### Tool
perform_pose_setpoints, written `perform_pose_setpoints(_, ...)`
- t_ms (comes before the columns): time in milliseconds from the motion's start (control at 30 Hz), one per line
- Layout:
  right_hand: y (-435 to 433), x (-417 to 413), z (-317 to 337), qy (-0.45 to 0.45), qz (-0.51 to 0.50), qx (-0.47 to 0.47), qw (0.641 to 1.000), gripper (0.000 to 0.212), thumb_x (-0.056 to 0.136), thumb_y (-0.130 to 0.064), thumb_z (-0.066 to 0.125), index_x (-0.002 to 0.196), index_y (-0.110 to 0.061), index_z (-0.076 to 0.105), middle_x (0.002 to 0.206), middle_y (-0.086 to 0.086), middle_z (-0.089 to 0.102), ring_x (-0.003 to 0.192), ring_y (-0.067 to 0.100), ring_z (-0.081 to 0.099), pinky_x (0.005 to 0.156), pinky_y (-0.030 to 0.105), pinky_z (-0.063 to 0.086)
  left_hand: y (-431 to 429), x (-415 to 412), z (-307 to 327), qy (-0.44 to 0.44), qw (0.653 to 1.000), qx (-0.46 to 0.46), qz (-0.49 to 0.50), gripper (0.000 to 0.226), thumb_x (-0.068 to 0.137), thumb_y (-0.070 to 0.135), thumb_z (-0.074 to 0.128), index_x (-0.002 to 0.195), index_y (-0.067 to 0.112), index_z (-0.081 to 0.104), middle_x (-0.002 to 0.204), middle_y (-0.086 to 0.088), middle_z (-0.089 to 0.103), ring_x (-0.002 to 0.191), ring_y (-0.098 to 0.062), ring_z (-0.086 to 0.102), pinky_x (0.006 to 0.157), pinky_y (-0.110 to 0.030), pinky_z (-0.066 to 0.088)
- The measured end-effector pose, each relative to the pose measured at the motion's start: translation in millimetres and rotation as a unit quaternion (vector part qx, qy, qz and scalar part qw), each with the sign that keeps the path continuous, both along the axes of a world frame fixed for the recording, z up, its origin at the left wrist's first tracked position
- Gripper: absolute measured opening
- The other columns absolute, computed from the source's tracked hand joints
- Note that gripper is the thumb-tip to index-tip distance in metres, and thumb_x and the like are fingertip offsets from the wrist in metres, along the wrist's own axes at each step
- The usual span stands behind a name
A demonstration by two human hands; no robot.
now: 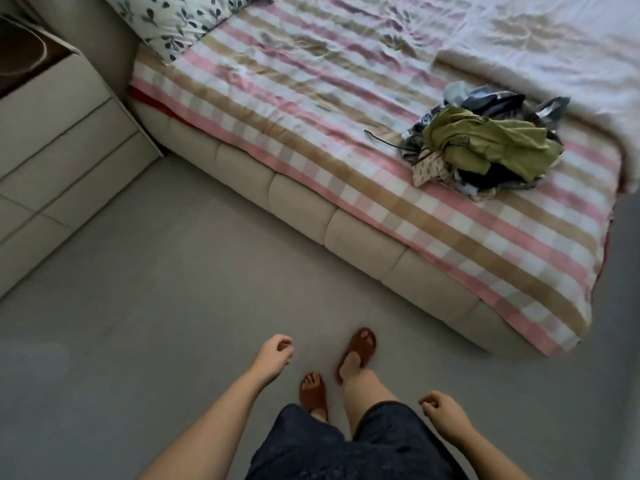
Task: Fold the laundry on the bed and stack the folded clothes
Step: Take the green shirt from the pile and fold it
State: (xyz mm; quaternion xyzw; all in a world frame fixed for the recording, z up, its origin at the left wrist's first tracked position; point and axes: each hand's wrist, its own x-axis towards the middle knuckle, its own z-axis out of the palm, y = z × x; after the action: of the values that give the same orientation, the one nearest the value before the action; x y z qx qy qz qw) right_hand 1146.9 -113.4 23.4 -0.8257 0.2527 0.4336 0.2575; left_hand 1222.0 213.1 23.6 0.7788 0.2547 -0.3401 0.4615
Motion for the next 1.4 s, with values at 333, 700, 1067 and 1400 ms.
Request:
perform_pose_setpoints(333, -56.8, 140.7, -10.6, 0.013, -0.047, -0.008, 0.999, 0.021, 0.092, -0.017, 0.048, 0.101, -0.007, 0.064, 0.098, 0.008, 0.064, 0.083, 0.017, 0.054, 0.077, 0.024, 0.044, -57.5, 157.1, 3.5, -0.031, 0.996, 0.002, -0.080, 0.024, 0.090, -0.005, 0.048, 0.114, -0.008, 0.053, 0.094, -0.014, 0.054, 0.073, -0.016, 0.049, 0.063, -0.014, 0.041)
perform_pose_setpoints(700, -37.6, 358.0, 31.9, -0.194, -0.052, 0.065, 0.978, 0.017, 0.094, -0.022, 0.048, 0.108, -0.022, 0.059, 0.101, -0.009, 0.056, 0.094, 0.005, 0.053, 0.077, 0.016, 0.038, -126.8, 344.0, 37.2, -0.174, 0.959, 0.059, -0.215, 0.036, 0.072, -0.017, 0.049, 0.098, 0.001, 0.065, 0.084, -0.005, 0.050, 0.075, -0.014, 0.049, 0.070, -0.010, 0.035)
perform_pose_setpoints(1067, -74.2, 523.5, 5.7, -0.265, -0.193, 0.044, 0.944, 0.021, 0.092, -0.014, 0.051, 0.111, -0.018, 0.059, 0.099, -0.011, 0.055, 0.096, 0.005, 0.053, 0.084, 0.016, 0.042, -252.5, 578.2, 9.6, -0.153, 0.906, -0.042, -0.393, 0.025, 0.088, 0.006, 0.050, 0.110, 0.015, 0.059, 0.095, 0.006, 0.060, 0.086, -0.004, 0.055, 0.074, -0.009, 0.043)
perform_pose_setpoints(1400, -165.2, 685.5, -56.2, -0.340, 0.041, -0.142, 0.929, 0.056, 0.090, -0.024, 0.052, 0.142, -0.024, 0.032, 0.150, -0.002, 0.025, 0.140, 0.014, 0.017, 0.112, 0.033, 0.022, -373.8, 687.4, -86.7, -0.134, 0.928, -0.034, -0.346, 0.051, 0.077, 0.000, 0.058, 0.126, 0.010, 0.047, 0.125, -0.011, 0.051, 0.120, -0.027, 0.046, 0.101, -0.040, 0.041)
